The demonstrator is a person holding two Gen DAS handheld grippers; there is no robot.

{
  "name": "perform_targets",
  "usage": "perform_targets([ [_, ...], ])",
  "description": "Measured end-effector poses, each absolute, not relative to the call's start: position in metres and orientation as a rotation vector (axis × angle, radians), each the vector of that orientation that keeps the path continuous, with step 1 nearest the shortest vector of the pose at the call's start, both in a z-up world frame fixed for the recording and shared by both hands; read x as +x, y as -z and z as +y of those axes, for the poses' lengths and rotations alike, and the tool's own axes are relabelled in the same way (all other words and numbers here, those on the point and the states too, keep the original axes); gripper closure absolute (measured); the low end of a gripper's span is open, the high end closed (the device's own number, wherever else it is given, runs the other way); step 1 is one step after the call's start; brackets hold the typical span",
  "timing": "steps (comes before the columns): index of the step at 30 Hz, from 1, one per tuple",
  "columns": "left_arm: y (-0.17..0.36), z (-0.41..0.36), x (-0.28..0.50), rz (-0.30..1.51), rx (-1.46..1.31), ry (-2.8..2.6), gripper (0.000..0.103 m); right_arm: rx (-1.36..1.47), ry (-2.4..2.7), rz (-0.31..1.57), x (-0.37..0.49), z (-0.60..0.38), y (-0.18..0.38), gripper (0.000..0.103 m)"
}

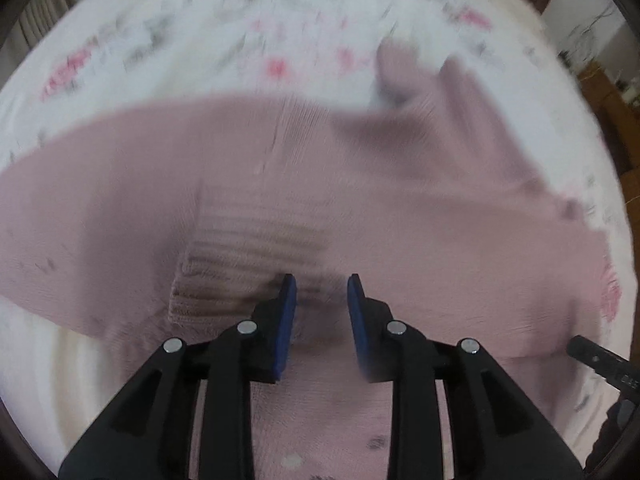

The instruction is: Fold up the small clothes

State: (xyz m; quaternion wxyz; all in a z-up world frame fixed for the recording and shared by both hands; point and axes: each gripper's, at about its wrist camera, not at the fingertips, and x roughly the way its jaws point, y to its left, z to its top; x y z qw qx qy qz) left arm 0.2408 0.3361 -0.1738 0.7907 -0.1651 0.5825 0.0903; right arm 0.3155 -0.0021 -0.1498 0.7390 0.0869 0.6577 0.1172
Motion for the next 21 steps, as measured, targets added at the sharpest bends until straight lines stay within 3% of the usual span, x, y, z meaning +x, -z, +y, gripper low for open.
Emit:
perform_targets([
  [7, 0.165, 0.355, 0.230, 1.233, -0.440, -0.155, 0.075, 0.144, -0.246, 1.436, 0.315, 0.012, 0.145, 0.053],
  [9, 0.150, 0.376, 0.211, 1.191, -0.470, -0.180, 0.058, 0.184, -0.285, 1.407, 0.312, 0.017, 0.132, 0.052],
  [12, 0.134, 0.405, 0.177, 1.145, -0.504, -0.229, 0.045, 0.185, -0.342, 1.377, 0.296, 0.035, 0.116, 0.046],
  [21, 0.123, 0.572, 0.055, 1.095, -0.681, -0.585, 0.043, 0.088, -0.498, 1.390, 0.256, 0.123, 0.114, 0.041],
])
